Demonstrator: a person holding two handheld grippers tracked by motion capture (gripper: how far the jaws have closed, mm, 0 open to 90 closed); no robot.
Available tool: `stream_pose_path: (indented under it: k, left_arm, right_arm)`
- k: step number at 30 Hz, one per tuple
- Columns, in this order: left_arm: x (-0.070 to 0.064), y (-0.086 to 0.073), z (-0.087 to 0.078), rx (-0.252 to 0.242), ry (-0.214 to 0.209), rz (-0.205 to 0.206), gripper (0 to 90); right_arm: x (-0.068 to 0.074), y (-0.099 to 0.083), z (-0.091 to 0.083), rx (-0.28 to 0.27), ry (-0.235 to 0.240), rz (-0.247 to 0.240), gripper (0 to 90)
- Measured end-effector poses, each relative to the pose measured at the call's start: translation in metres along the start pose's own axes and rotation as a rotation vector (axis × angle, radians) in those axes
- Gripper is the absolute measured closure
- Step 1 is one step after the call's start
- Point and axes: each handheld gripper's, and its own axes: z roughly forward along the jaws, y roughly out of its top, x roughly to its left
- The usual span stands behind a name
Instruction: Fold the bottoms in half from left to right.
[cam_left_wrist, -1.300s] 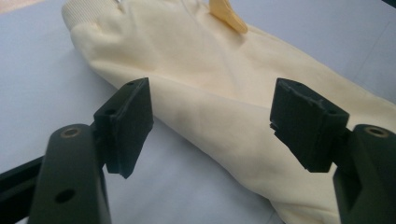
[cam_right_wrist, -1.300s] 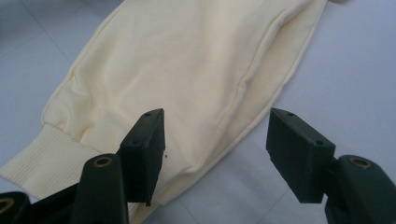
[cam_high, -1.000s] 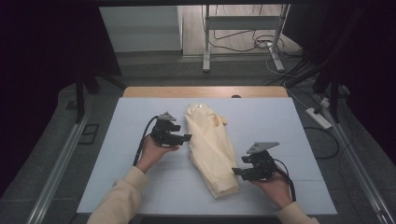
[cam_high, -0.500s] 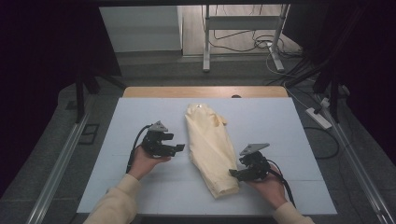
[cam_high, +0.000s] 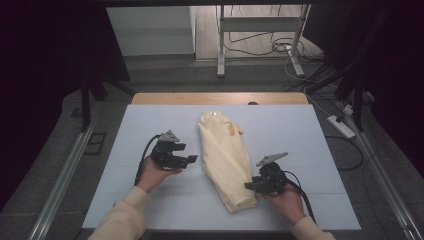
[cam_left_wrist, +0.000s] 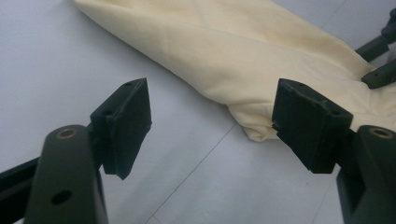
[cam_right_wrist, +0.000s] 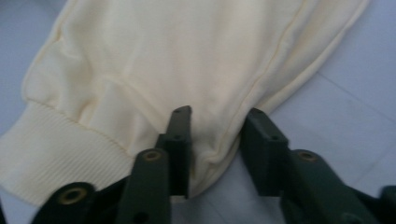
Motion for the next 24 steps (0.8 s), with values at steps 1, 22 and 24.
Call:
stream_pose_path:
  k: [1,22,24]
  left_arm:
    - [0.0,0.0,0.0,-0.001,0.001,0.0,27.9]
    - [0.001,0.0,-0.001,0.003,0.0,-0.005,27.9]
    - [0.001,0.0,-0.001,0.001,-0.001,-0.006,28.0]
  right_arm:
    - [0.0,0.0,0.0,0.001,0.01,0.001,71.7]
    - [0.023,0.002,0.004,0.014,0.054,-0.081,84.0]
    - [0.026,0.002,0.005,0.011,0.068,-0.079,84.0]
